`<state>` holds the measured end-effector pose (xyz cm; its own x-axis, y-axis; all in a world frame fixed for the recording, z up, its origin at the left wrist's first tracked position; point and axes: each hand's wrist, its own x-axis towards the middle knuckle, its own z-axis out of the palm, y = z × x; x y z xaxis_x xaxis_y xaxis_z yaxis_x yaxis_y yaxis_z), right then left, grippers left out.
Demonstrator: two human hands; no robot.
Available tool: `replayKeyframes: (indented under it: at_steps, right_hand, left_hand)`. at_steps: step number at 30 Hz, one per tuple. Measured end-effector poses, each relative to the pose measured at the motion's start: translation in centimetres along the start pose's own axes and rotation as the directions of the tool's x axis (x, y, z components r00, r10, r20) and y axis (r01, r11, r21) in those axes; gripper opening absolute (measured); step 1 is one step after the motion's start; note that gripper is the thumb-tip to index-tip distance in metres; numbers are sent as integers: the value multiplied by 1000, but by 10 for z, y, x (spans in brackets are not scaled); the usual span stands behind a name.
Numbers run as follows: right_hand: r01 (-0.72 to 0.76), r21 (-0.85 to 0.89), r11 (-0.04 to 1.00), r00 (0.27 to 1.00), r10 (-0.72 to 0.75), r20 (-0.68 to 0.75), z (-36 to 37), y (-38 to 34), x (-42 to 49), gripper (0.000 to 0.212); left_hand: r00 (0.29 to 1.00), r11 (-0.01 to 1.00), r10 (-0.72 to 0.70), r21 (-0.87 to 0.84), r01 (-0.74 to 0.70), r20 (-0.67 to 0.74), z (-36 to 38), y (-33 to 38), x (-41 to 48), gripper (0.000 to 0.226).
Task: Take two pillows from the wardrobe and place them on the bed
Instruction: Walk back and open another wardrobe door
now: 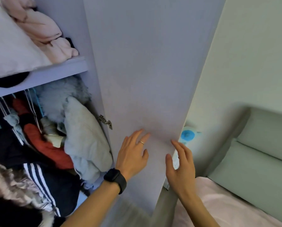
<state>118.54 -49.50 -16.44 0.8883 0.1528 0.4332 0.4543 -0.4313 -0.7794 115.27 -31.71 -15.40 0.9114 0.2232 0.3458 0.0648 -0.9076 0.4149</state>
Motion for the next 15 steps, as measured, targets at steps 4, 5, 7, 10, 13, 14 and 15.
replayKeyframes:
  at_steps: [4,5,7,10,13,14,15]
  right_hand:
    - [193,-25,981,975,-188,122,23,-13,-7,37]
    - [220,-27,975,964,-213,161,32,-19,-4,36]
    - [268,-6,963,937,-259,234,52,-32,2,34]
    - [356,86,931,876,-364,315,87,-60,14,32]
    - [428,220,876,798,-481,362,126,-101,31,33]
    - [444,268,855,770,-517,374,138,-117,37,32]
    - [451,315,835,744,-547,384,148,-135,43,31]
  left_hand:
    - [974,974,-224,-26,223,-33,-24,-45,-32,49]
    - [961,962,-272,-27,271,-54,-33,-54,-40,46]
    - [929,935,-354,-23,354,-106,-54,-70,-53,42]
    - [880,899,-432,-14,438,-197,-95,-84,-68,39]
    - [828,863,-462,52,502,-318,-143,-94,-73,37]
    - [804,846,-466,82,528,-369,-161,-95,-73,37]
    - [782,828,-463,113,549,-417,-182,-96,-73,37]
